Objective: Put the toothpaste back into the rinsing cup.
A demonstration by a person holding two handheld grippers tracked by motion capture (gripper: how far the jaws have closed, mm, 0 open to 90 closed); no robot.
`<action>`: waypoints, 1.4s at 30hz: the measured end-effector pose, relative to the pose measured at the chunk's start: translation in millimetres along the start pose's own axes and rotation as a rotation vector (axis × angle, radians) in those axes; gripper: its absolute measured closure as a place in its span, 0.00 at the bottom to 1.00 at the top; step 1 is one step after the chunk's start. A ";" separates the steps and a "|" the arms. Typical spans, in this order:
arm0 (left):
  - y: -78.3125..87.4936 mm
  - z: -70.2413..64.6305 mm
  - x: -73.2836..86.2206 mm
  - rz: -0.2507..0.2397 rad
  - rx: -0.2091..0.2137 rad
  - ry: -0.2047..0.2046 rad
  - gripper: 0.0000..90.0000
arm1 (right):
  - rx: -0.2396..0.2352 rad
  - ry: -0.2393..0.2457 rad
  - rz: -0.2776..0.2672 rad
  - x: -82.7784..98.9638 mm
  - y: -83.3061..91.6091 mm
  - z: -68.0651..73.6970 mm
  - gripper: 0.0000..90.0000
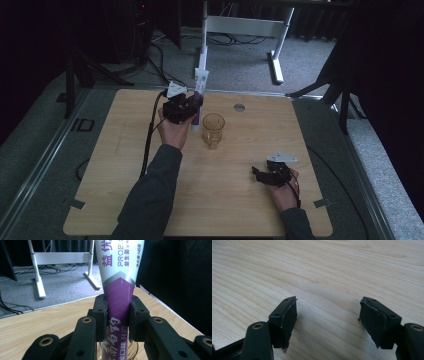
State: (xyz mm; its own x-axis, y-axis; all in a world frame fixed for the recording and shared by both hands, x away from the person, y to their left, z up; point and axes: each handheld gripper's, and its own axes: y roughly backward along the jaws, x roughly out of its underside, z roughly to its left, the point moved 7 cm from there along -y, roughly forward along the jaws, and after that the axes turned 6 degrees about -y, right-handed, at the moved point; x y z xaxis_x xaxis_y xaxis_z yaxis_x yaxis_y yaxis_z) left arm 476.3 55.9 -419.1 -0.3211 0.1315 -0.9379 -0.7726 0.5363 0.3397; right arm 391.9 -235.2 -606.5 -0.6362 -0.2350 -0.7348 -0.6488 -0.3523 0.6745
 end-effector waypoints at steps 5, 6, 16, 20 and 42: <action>-2.2 -1.0 -0.9 -0.006 0.005 0.001 0.79 | 0.000 0.001 0.001 0.1 0.0 0.0 0.33; -2.6 -1.0 -1.1 -0.008 0.005 0.001 0.79 | 0.000 0.001 0.001 0.1 0.0 -0.1 0.33; -10.2 -5.8 -5.5 -0.017 0.016 -0.005 0.79 | 0.000 0.002 0.001 0.0 0.1 -0.1 0.33; -15.1 -10.7 -8.6 -0.021 0.026 -0.011 0.79 | 0.000 0.002 0.000 0.0 0.1 -0.2 0.33; -49.8 -20.2 -1.3 -0.032 0.039 -0.007 0.79 | -0.002 0.004 0.001 0.1 0.0 0.0 0.33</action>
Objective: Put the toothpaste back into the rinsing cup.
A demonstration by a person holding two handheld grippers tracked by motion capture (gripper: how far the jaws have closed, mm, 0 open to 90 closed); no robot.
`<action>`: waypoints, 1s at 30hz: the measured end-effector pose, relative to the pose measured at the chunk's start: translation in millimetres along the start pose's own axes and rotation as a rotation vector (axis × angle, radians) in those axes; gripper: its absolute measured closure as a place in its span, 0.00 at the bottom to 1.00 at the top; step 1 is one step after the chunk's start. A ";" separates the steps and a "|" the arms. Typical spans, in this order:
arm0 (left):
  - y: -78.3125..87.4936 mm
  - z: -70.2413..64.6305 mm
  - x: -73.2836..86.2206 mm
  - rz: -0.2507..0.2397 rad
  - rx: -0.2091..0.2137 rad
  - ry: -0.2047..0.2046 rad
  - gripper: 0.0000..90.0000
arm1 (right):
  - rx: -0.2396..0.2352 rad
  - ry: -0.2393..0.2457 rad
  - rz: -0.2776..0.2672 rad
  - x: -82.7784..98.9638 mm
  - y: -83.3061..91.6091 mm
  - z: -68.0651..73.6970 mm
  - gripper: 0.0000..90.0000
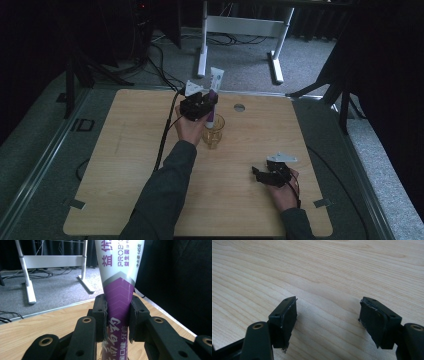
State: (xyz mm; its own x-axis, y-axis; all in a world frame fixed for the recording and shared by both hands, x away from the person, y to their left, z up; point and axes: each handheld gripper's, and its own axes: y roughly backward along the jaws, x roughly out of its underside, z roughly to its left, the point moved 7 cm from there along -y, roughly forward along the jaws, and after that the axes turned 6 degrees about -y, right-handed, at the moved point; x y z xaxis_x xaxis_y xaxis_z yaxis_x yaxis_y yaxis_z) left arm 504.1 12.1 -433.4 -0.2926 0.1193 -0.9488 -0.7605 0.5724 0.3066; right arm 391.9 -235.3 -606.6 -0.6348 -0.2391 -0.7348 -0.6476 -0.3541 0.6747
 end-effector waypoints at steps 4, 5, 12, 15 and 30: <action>-7.2 5.1 0.7 -0.005 -0.015 0.007 0.79 | 0.000 0.002 0.000 0.0 0.0 0.0 0.33; -7.2 5.1 0.7 -0.005 -0.015 0.007 0.79 | 0.000 0.002 0.000 0.0 0.0 0.0 0.33; -15.7 4.0 3.0 -0.012 -0.029 0.006 0.78 | -0.002 0.000 0.000 0.4 0.3 0.4 0.33; -23.9 0.6 8.8 0.011 -0.024 0.003 0.78 | -0.002 -0.001 0.000 0.5 0.5 0.7 0.33; -36.9 -0.9 27.3 0.084 -0.027 -0.009 0.77 | -0.002 -0.003 0.000 1.4 1.5 1.3 0.33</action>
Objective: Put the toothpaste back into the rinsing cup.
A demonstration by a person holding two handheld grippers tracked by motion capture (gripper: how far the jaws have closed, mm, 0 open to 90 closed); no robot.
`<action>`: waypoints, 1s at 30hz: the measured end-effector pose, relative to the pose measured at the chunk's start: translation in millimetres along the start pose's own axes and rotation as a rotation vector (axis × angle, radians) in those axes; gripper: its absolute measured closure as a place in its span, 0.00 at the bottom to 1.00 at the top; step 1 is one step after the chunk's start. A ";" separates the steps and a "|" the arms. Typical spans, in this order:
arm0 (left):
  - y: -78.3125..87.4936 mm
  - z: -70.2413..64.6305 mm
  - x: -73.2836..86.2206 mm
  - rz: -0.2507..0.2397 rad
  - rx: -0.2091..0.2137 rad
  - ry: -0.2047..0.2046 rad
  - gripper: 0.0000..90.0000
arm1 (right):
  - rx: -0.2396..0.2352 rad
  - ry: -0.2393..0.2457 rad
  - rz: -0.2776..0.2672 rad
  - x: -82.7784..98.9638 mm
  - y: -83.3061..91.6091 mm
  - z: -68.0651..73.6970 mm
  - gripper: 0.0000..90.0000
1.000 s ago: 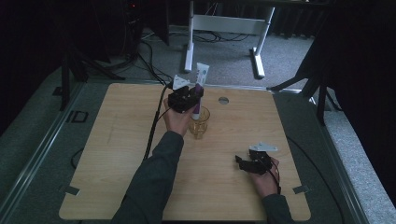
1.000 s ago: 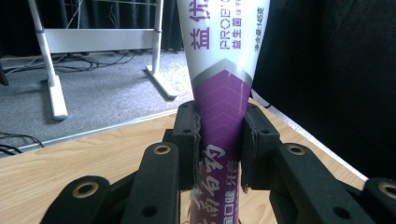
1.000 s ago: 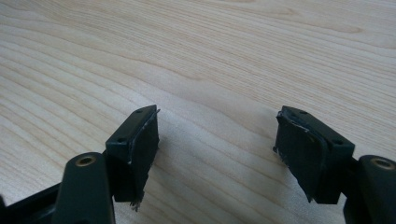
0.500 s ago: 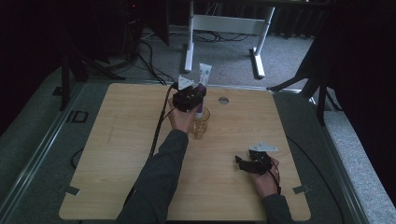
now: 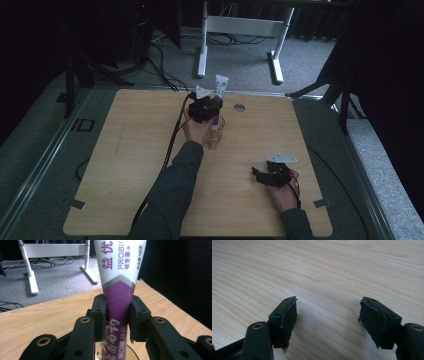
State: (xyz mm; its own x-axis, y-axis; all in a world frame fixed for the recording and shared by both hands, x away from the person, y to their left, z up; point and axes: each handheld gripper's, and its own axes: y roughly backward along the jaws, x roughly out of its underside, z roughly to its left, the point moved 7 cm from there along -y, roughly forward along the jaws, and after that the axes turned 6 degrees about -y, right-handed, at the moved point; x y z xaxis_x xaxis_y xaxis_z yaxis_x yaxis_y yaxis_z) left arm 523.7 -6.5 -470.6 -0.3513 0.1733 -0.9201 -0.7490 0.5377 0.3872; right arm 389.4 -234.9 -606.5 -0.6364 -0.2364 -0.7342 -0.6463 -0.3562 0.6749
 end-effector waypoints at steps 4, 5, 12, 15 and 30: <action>0.2 -1.6 10.0 0.040 -0.020 -0.038 0.76 | -0.001 0.002 0.000 0.1 0.1 0.0 0.33; 0.3 -2.1 11.8 0.048 -0.022 -0.045 0.75 | -0.001 0.002 0.000 0.1 0.1 0.0 0.33; 2.2 -5.3 26.4 0.102 -0.041 -0.069 0.74 | -0.001 0.002 0.000 0.1 0.1 0.0 0.33; 2.4 -5.2 32.0 0.119 -0.049 -0.070 0.73 | 0.000 0.002 0.000 0.1 0.1 0.0 0.33; 9.6 -11.3 50.5 0.139 -0.063 -0.138 0.51 | 0.000 0.003 0.000 0.1 0.1 0.0 0.33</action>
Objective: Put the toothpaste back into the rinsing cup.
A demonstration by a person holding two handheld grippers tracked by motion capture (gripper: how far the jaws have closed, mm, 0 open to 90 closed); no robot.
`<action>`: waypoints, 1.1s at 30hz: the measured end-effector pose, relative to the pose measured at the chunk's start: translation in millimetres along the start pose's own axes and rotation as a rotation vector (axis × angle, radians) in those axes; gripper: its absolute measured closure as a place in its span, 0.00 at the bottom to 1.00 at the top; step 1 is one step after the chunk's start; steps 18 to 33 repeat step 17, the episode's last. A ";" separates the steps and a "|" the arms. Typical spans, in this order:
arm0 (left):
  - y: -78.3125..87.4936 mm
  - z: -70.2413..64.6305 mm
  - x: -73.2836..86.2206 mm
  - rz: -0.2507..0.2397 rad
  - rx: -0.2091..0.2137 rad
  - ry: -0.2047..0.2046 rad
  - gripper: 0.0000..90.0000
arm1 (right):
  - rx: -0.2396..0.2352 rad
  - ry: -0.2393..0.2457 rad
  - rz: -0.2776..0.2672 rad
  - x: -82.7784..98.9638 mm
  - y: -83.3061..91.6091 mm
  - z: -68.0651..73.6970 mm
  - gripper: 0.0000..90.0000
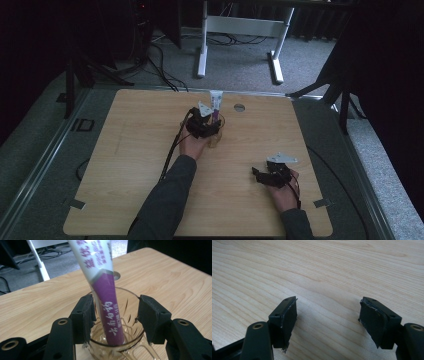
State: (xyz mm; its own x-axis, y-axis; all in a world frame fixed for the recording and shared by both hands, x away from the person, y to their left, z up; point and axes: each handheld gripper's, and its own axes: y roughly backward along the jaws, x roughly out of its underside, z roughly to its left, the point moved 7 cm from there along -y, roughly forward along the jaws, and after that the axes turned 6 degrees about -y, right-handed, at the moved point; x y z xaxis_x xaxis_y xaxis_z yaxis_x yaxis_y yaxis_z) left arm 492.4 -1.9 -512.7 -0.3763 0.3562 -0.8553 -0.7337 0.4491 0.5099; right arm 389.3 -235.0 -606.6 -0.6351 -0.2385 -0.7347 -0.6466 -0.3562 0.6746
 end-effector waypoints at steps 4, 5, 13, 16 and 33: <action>0.2 -1.4 3.6 -0.006 0.003 0.004 0.51 | 0.000 -0.001 0.000 0.0 0.0 0.0 0.33; 0.2 -1.4 3.6 -0.006 0.003 0.004 0.51 | 0.000 0.000 0.000 0.0 0.0 0.0 0.33; 34.9 1.1 -4.5 -0.081 0.049 0.064 0.43 | 0.000 0.000 0.000 0.0 0.0 0.0 0.33; 50.1 7.5 5.6 -0.073 0.049 0.071 0.41 | 0.000 0.001 -0.001 -0.1 0.0 0.0 0.33; 50.1 7.5 5.6 -0.073 0.049 0.071 0.41 | 0.000 0.001 -0.001 -0.1 0.0 0.0 0.33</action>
